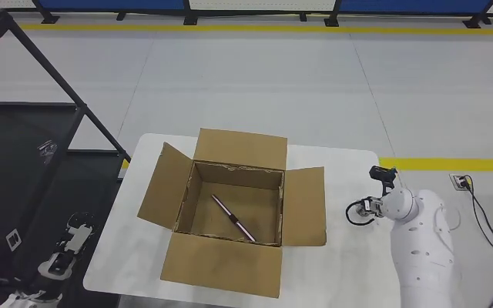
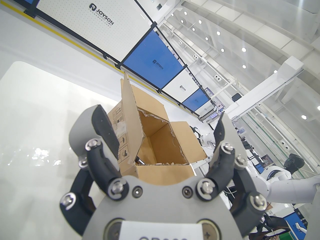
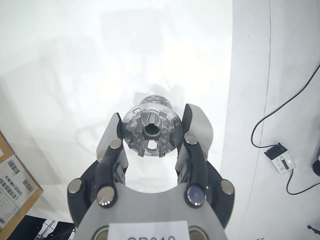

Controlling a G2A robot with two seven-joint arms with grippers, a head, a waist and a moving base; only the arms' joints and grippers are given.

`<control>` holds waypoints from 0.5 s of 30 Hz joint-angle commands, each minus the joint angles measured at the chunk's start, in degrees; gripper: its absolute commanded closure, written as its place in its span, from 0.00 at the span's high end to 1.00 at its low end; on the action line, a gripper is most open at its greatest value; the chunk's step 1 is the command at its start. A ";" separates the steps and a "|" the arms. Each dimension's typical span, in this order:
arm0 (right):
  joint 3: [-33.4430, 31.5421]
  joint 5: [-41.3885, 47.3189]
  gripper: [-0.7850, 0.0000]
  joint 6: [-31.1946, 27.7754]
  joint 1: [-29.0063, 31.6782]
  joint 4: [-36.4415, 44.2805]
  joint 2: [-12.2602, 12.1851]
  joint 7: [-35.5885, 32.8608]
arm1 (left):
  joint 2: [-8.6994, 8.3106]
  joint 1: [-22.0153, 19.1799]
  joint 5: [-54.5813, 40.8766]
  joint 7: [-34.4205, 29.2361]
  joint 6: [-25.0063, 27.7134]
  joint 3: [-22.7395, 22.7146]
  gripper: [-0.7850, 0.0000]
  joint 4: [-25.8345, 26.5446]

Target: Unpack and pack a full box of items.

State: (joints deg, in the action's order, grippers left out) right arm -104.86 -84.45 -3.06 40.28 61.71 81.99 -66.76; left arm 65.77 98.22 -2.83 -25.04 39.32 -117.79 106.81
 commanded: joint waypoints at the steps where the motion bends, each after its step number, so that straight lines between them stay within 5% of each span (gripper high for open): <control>1: -0.03 2.03 0.00 -0.64 0.61 2.21 -0.05 0.13 | 0.00 0.00 0.00 0.00 0.00 0.00 1.00 0.00; 4: 2.17 3.34 0.00 0.19 3.72 11.73 0.28 -0.71 | 0.00 0.00 0.00 0.00 0.00 0.00 1.00 0.00; 8: 8.28 4.26 0.00 4.97 12.14 34.94 1.27 -3.71 | 0.00 0.00 0.00 0.00 0.00 0.00 1.00 0.00; 12: 16.95 4.48 0.00 7.08 20.48 58.26 1.94 -6.48 | 0.00 0.00 0.00 0.00 0.00 0.00 1.00 0.00; 15: 25.33 0.61 0.00 6.17 23.53 67.51 2.11 -6.62 | 0.00 0.00 0.00 0.00 0.00 0.00 1.00 0.00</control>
State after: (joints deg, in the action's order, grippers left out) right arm -82.69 -81.92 3.22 63.21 125.58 84.07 -73.54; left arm 65.77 98.22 -2.83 -25.04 39.32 -117.79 106.81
